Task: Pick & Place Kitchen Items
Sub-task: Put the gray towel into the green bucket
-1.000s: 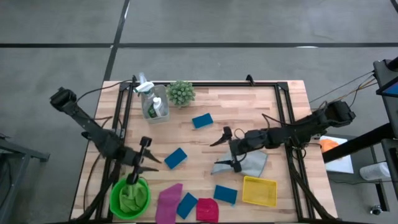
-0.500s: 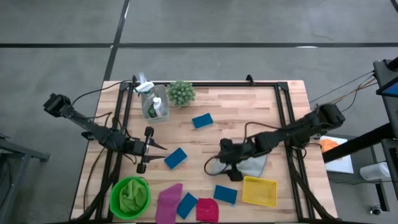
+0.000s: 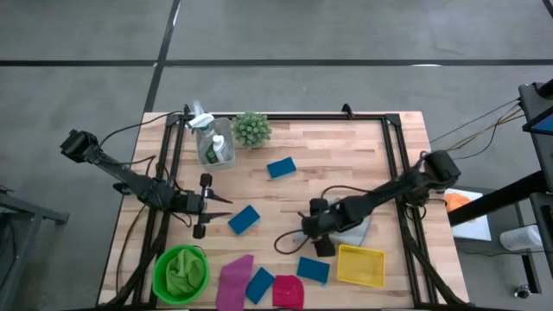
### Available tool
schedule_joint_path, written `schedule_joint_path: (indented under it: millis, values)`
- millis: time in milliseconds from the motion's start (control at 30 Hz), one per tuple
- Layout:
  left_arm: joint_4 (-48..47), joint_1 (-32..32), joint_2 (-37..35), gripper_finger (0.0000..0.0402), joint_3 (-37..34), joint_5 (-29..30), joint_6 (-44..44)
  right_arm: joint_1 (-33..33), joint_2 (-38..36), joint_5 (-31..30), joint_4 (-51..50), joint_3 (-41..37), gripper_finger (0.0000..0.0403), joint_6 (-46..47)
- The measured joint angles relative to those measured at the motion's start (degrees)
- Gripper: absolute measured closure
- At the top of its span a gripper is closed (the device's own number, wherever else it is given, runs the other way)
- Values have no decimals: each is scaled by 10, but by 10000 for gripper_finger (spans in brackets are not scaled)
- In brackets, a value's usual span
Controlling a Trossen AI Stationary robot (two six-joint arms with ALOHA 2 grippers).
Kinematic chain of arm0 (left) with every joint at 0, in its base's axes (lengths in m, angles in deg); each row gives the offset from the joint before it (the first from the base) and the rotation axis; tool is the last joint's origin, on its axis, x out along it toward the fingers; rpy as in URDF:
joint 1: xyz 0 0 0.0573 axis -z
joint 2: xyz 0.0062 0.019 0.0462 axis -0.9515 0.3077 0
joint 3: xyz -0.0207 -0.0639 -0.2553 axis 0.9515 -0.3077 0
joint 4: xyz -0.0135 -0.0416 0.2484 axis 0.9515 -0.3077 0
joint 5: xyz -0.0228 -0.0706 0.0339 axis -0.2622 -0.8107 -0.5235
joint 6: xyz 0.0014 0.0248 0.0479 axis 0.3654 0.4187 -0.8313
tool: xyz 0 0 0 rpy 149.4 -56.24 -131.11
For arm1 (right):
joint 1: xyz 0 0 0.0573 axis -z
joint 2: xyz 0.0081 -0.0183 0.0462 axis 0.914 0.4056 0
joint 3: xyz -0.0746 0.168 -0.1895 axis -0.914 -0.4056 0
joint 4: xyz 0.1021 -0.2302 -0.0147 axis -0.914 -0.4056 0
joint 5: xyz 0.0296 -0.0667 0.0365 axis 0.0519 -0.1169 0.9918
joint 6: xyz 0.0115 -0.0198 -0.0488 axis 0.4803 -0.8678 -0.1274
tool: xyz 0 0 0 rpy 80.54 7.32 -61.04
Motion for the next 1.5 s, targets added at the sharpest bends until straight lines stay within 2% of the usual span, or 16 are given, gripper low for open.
schedule_joint_path:
  millis: [167,300,433,633,667,900,1067,1267,1367,1500]
  values:
    - [0,0,0,255,0,0,0,-1,35,-30,-36,21,61,0]
    - [-1,0,0,255,0,0,1,-3,49,-55,-60,37,96,0]
    - [-4,0,0,255,0,2,5,-3,47,-58,-65,39,178,-2]
    - [-4,0,0,255,-1,2,5,-4,42,-60,-64,43,356,-22]
    - [-4,0,0,255,-1,2,6,-4,42,-66,-62,45,368,-30]
    - [-3,0,0,255,-1,2,20,-4,42,-137,-29,98,383,-98]
    - [-3,0,0,255,-1,2,20,-4,42,-140,47,150,385,-185]
    - [-3,0,0,255,-1,-4,20,1,42,-141,194,184,385,-294]
    - [1,0,0,255,-1,-15,20,9,41,-141,263,187,385,-333]
    - [18,0,0,255,-2,-54,19,25,41,-140,302,187,385,-358]
